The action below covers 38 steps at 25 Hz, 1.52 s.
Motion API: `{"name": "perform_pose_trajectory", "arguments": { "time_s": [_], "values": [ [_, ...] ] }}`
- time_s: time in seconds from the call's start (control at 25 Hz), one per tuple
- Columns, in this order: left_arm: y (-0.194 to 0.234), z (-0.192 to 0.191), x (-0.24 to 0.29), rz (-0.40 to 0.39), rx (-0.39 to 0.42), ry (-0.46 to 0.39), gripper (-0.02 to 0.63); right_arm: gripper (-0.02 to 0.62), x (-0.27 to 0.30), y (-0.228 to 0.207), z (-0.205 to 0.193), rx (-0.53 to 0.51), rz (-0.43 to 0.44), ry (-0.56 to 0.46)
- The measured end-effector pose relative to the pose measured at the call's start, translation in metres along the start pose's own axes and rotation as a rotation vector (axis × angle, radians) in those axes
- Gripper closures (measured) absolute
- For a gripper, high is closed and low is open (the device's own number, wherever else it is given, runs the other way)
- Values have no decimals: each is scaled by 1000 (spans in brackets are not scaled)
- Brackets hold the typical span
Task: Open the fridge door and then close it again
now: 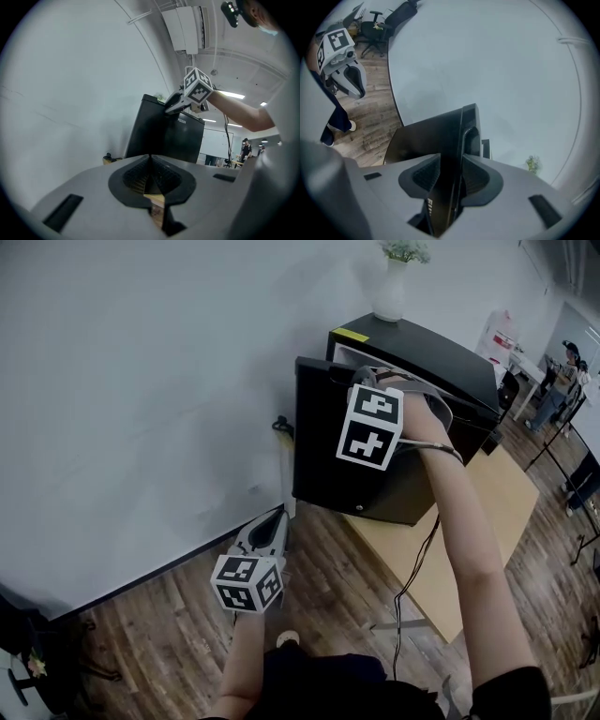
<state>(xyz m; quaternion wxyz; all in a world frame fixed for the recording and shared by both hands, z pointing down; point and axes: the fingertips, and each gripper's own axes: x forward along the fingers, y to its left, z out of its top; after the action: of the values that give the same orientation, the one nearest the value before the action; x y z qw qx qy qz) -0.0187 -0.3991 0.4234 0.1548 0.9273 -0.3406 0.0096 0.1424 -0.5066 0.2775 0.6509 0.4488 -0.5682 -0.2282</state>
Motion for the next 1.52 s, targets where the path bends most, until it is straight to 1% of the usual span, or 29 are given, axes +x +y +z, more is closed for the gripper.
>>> {"name": "perform_pose_trajectory", "arguments": {
  "time_s": [0.16,0.36,0.6,0.76,0.96,1.12,1.24,1.36,1.44,1.52],
  "values": [
    [12,5,8,-18,6,2,594,469,23,-14,-7,39,-20,76],
    [21,6,13,-43,8,9,594,469,47,-29,-20,82,-24,158],
    [26,-6,12,-66,4,38,594,471,71,-46,-38,148,-27,228],
    [31,-12,13,-69,-5,45,594,463,77,-49,-43,164,-25,248],
    [25,-11,17,-89,-2,45,594,460,76,-49,-44,165,-43,231],
    [19,-3,20,-102,4,34,594,460,76,-51,-43,165,-47,190],
    [12,3,21,-112,19,28,594,453,73,-54,-43,190,-54,152],
    [5,7,21,-117,33,24,594,449,62,-64,-46,190,-126,124],
    [1,9,22,-118,38,22,594,475,49,-72,-47,194,-194,89],
    [-5,10,23,-122,44,21,594,508,31,-75,-49,250,-232,25]
  ]
}}
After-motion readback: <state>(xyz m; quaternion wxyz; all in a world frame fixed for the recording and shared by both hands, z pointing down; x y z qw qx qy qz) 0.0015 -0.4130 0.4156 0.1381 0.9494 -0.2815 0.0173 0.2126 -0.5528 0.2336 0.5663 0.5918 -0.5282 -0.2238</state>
